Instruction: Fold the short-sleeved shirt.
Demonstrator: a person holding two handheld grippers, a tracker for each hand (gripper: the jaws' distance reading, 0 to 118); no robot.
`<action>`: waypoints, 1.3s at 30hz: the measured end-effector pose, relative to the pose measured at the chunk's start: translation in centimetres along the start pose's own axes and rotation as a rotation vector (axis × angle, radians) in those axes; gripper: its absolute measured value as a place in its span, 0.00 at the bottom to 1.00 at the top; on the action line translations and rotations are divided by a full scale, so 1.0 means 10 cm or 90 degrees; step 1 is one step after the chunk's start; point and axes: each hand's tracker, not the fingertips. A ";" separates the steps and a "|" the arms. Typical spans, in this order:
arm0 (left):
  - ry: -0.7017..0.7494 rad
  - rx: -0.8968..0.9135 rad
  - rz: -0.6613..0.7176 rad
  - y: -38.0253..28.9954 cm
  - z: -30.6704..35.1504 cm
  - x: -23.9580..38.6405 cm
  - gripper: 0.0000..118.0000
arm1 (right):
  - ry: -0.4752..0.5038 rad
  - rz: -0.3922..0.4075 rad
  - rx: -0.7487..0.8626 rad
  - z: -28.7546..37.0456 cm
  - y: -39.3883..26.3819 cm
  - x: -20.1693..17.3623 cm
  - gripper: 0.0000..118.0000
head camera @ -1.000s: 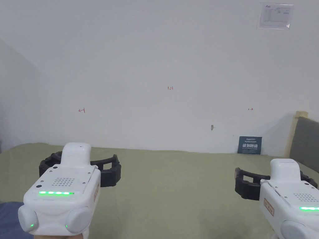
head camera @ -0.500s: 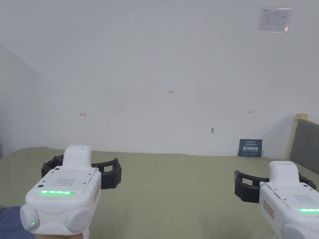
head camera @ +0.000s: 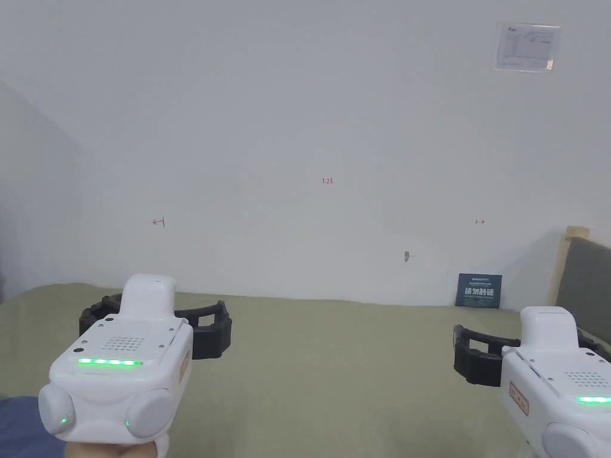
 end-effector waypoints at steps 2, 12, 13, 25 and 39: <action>0.008 0.004 -0.009 0.01 0.01 0.01 1.00 | -0.003 -0.003 0.000 -0.01 -0.01 0.02 1.00; 0.002 0.018 -0.026 0.04 0.04 0.02 1.00 | -0.006 -0.012 -0.001 0.01 0.00 0.06 1.00; -0.001 0.018 -0.026 0.04 0.05 0.02 1.00 | -0.002 -0.014 0.001 0.02 -0.01 0.07 1.00; -0.006 0.036 -0.018 0.09 0.10 -0.01 1.00 | 0.005 -0.030 -0.001 0.06 -0.01 0.05 1.00; -0.014 0.016 0.002 0.07 0.07 -0.01 1.00 | 0.002 -0.036 -0.006 0.05 -0.02 0.15 1.00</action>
